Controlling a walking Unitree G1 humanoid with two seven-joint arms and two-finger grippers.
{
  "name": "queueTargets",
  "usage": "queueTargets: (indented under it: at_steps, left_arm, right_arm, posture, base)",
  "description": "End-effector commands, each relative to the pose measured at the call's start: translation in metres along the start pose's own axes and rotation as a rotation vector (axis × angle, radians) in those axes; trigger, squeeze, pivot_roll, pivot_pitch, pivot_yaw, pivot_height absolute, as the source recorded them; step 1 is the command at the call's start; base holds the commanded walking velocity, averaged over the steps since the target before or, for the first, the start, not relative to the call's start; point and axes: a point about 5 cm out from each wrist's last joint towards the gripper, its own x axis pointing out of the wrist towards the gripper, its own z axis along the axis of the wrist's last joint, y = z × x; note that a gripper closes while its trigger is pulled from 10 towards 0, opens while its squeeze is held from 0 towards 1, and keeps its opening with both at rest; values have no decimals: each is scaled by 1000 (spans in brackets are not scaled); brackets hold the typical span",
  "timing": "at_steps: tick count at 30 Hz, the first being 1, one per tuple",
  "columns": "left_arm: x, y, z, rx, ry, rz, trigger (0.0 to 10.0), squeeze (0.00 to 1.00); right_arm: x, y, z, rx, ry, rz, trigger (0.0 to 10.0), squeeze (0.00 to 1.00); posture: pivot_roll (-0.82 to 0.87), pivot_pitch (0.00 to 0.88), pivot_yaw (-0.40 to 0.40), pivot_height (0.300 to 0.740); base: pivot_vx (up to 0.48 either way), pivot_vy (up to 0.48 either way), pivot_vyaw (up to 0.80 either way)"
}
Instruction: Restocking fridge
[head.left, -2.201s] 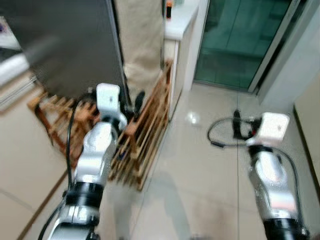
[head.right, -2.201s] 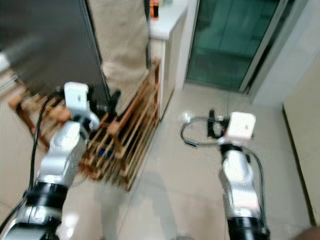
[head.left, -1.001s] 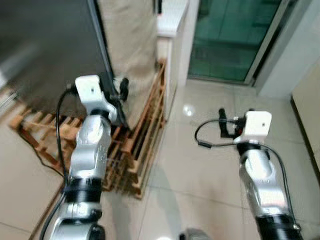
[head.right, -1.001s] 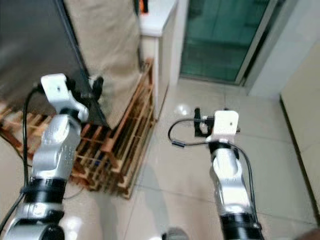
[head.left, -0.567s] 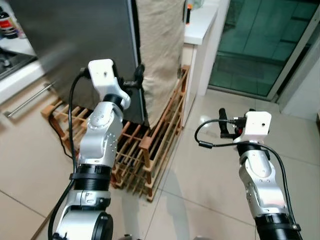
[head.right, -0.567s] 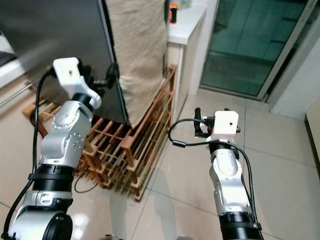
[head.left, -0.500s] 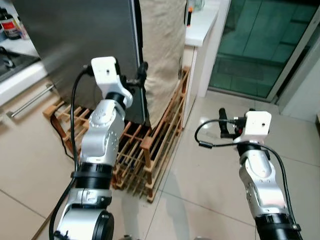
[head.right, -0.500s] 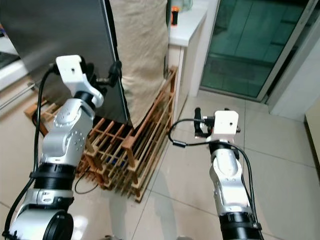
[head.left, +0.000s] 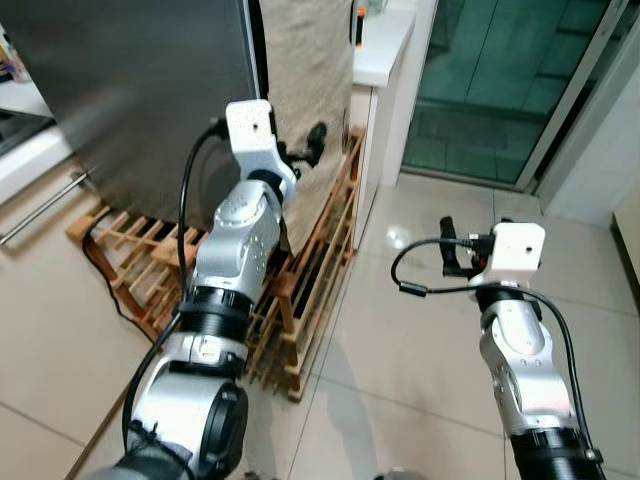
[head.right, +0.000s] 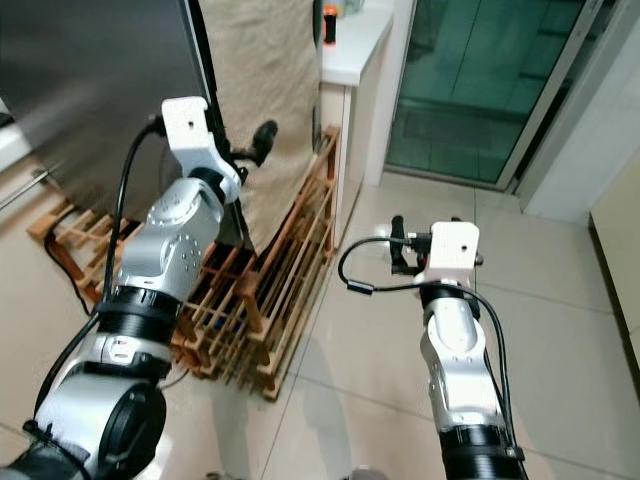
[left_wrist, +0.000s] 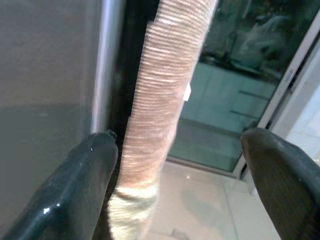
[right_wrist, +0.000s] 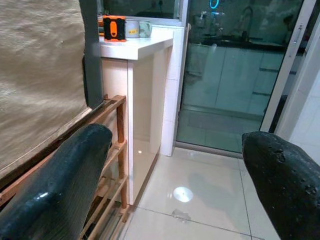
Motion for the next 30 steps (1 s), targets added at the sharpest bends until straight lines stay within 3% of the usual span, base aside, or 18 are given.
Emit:
queueTargets:
  at_steps: [1,12,16,19,24,30]
  left_arm:
    - [1,6,2,3,-2,43,10000,0]
    - [-1,-8,0,-33,-25,-16,10000,0]
    - [1,-25,3,-47,-35,-128,10000,0]
    - [3,-31,-1,-19,-17,-148,10000,0]
    - [9,-26,-8,11,14,-78,10000,0]
    - [11,-19,0,-11,-16,-46,10000,0]
  right_arm:
    - [-1,-4,0,-4,-2,-12,10000,1000]
    - [-2,-2,-2,-5,7,-6,10000,1000]
    - [-2,-3,-1,-6,6,-4,10000,1000]
    - [-1,-3,-2,-7,7,-4,10000,1000]
    - [-2,-6,-1,-12,6,-9,10000,1000]
    - [-4,-7,-2,-14,7,-18,10000,1000]
  posture:
    - [-197,0,50,740]
    - [-199,0,48,740]
    - [-192,0,44,740]
    - [-194,0,43,740]
    - [-194,0,43,740]
    - [-219,0,53,740]
  base:
    - [0,0,0]
    - [0,0,0]
    - [0,0,0]
    - [0,0,0]
    - [0,0,0]
    - [0,0,0]
